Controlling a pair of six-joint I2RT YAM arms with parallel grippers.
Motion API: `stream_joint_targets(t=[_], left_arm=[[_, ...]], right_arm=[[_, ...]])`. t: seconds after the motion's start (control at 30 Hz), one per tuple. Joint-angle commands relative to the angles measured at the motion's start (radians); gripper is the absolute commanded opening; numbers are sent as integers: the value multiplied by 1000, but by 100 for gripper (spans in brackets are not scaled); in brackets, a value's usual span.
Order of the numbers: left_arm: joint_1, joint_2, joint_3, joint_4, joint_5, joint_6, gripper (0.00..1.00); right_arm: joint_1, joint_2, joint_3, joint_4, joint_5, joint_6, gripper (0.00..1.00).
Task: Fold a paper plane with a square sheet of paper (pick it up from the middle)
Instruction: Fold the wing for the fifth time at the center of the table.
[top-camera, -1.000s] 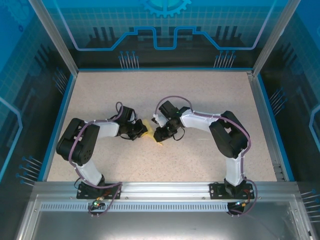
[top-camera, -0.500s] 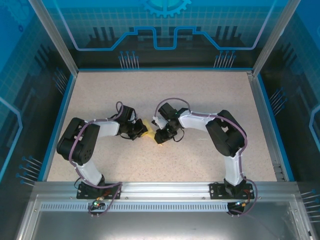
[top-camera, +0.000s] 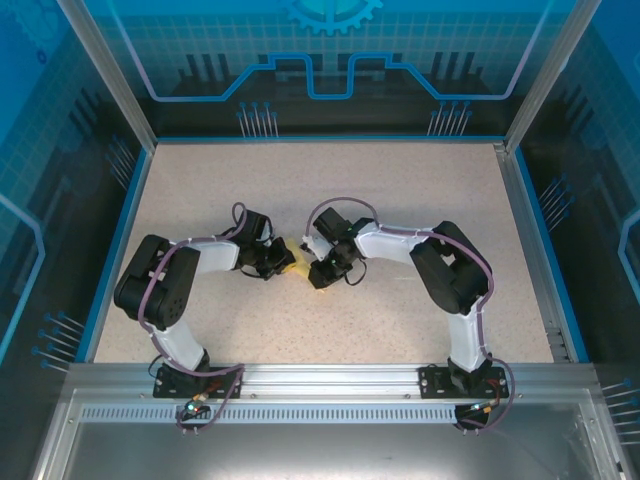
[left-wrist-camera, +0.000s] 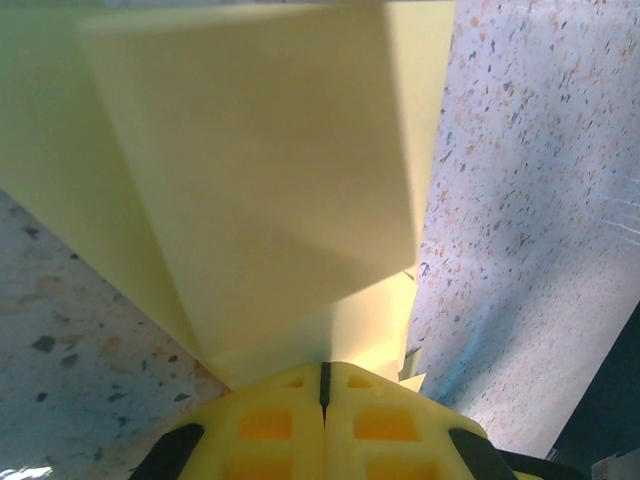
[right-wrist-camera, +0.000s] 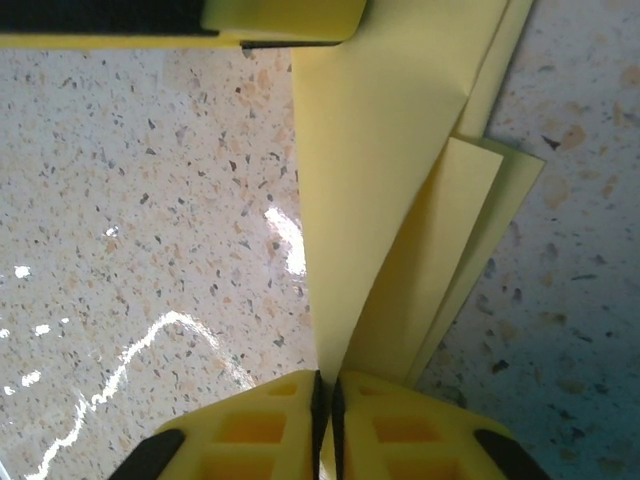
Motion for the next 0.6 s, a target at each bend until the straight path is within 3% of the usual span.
stream_joint_targets(t=[0.0, 0.3, 0.57], left_arm=[[1, 14, 0, -102, -95, 14, 8], [1, -105, -60, 100, 13, 33, 18], [-18, -98, -170, 297, 113, -15, 14]], right_arm=[[-11, -2, -23, 37, -58, 9, 9], [-50, -2, -56, 95, -189, 38, 8], [-75, 18, -58, 102, -246, 69, 8]])
